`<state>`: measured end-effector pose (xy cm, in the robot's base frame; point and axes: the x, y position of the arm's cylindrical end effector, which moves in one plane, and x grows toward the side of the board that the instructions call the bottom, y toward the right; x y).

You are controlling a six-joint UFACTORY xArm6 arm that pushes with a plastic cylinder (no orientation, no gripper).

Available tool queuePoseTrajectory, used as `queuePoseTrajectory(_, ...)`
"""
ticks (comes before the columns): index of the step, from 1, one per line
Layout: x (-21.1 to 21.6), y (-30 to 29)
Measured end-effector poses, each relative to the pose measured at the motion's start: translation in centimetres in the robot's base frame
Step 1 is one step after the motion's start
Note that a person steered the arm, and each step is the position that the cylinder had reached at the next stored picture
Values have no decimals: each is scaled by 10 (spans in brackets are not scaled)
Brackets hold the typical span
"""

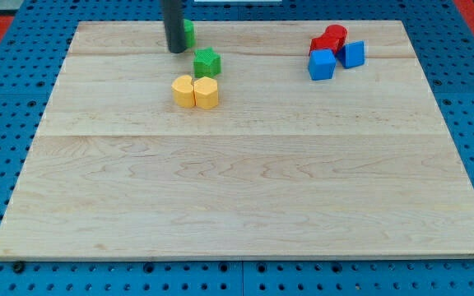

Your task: Put the green circle diagonally top right to the yellow hexagon

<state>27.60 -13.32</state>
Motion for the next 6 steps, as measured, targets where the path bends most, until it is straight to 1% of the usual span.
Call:
queuePoseTrajectory(1,-25,-55)
queuePoseTrajectory(2,-72,-6)
queuePoseTrajectory(3,-48,33)
queuePoseTrajectory(4,-33,5)
queuePoseTrajectory(5,-47,58)
queuePoseTrajectory(6,-62,132)
